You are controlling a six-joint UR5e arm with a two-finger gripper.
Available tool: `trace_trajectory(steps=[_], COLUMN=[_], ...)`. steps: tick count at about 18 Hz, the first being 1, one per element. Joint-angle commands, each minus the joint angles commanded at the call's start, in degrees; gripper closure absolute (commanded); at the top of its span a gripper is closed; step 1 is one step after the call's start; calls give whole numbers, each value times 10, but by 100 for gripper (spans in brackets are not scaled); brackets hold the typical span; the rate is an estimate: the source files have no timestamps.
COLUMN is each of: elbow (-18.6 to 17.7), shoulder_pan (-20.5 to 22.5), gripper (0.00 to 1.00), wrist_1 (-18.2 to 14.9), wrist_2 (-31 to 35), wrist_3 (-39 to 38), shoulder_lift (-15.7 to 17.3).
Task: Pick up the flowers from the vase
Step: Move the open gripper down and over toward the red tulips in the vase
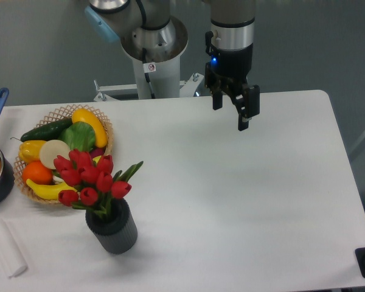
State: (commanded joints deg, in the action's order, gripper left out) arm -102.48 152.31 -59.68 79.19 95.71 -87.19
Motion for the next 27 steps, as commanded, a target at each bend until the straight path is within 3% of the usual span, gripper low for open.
trace_trajectory(steps=[5,14,21,27], elbow=[-5,-74,-72,-83], shoulder_pan=[-2,4,-4,-36], gripper=[0,0,0,0], wrist_1=[23,74,76,89], wrist_2=[-2,-71,-89,-200], wrist_3=[5,-4,-122,-199], shoulder_lift=[-1,9,-6,-46])
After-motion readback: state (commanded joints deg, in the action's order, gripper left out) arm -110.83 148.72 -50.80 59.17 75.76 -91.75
